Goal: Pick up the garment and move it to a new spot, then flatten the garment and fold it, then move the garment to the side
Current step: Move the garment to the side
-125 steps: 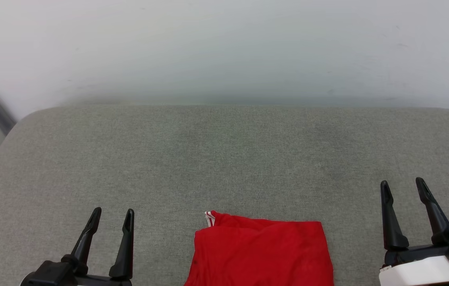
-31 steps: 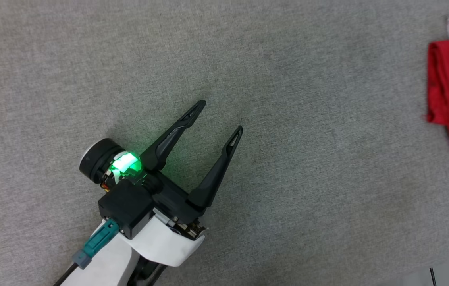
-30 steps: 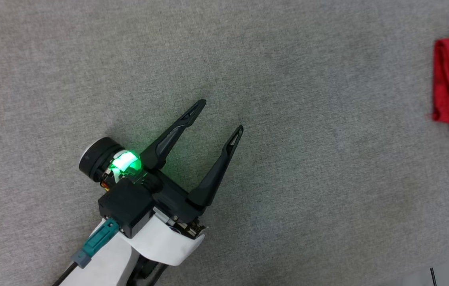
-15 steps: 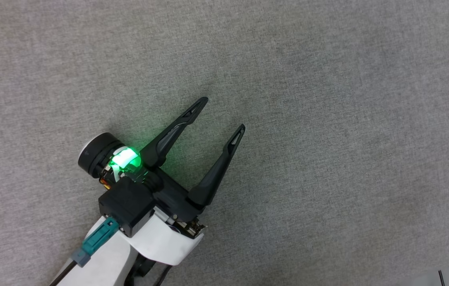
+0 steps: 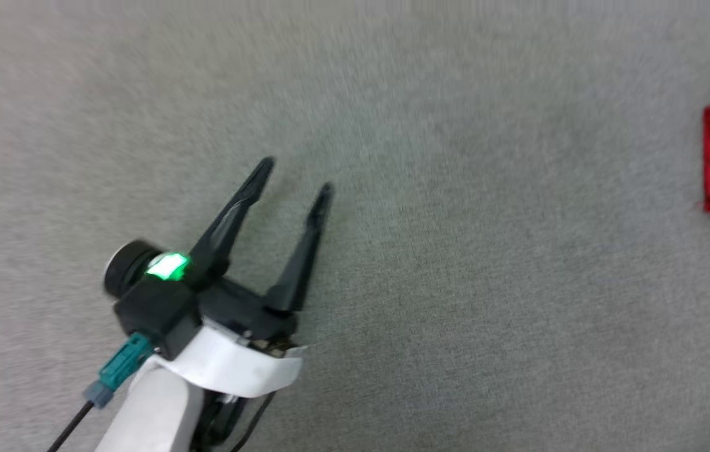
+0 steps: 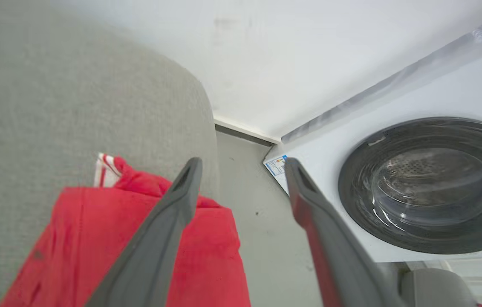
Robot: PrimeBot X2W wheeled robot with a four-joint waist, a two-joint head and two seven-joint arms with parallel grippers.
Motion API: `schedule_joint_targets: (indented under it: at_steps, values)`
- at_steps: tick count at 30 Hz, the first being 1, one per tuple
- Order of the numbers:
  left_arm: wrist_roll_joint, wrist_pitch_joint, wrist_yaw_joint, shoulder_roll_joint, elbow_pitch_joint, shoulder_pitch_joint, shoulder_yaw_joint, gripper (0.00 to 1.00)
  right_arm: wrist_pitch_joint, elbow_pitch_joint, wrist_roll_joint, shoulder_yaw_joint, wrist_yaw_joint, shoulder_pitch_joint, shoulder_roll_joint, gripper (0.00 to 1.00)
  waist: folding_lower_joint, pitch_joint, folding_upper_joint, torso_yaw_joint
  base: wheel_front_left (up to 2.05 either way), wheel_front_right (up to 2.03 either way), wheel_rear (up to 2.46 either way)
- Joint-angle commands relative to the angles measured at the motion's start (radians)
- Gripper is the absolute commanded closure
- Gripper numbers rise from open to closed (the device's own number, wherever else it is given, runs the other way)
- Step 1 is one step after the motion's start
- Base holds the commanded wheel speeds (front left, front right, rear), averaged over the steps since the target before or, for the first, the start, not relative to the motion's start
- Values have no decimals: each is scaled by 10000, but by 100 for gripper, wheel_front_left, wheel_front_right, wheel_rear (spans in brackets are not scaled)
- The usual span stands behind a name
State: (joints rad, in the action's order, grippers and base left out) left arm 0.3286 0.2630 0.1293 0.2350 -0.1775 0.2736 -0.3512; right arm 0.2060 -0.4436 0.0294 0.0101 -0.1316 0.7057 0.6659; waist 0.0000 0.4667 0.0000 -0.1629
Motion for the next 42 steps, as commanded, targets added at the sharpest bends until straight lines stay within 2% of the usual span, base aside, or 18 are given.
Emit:
schedule_joint_targets:
  at_steps: [1, 8, 10, 15, 22, 29, 42]
  values:
    - [-86, 21, 13, -15, 70, -207, 119, 0, -117, 153, -186, -127, 17, -61, -281, 0, 0, -944, 0, 353, 0, 0, 0]
    - [-489, 20, -20, -525, 500, -1295, 1813, 0, -1425, 1895, -1173, -842, 15, -1435, -2466, 0, 0, -2543, 0, 862, 0, 0, 0]
    - [-388, 20, -18, -735, 677, -1657, 2248, 0, -1821, 2433, -1751, -704, 14, -2015, -3116, 0, 0, -2910, 0, 992, 0, 0, 0]
    - [-644, 20, -5, -856, 846, -2311, 2872, 0, -2633, 3381, -2359, -481, 14, -3395, -4107, 0, 0, -3556, 0, 1254, 0, 0, 0]
    - [-811, 21, 6, -1116, 1209, -3005, 3174, 0, -3232, 3772, -2668, -355, 12, -5037, -5381, 0, 0, -4027, 0, 1555, 0, 0, 0]
    - [-777, 20, 9, -1308, 1689, -3365, 3270, 0, -3815, 3534, -2665, -43, 12, -5998, -6001, 0, 0, -4243, 0, 1689, 0, 0, 0]
    - [-668, 21, 11, -1517, 2334, -3502, 3642, 0, -4243, 3083, -2424, 264, 12, -6561, -6156, 0, 0, -4378, 0, 1712, 0, 0, 0]
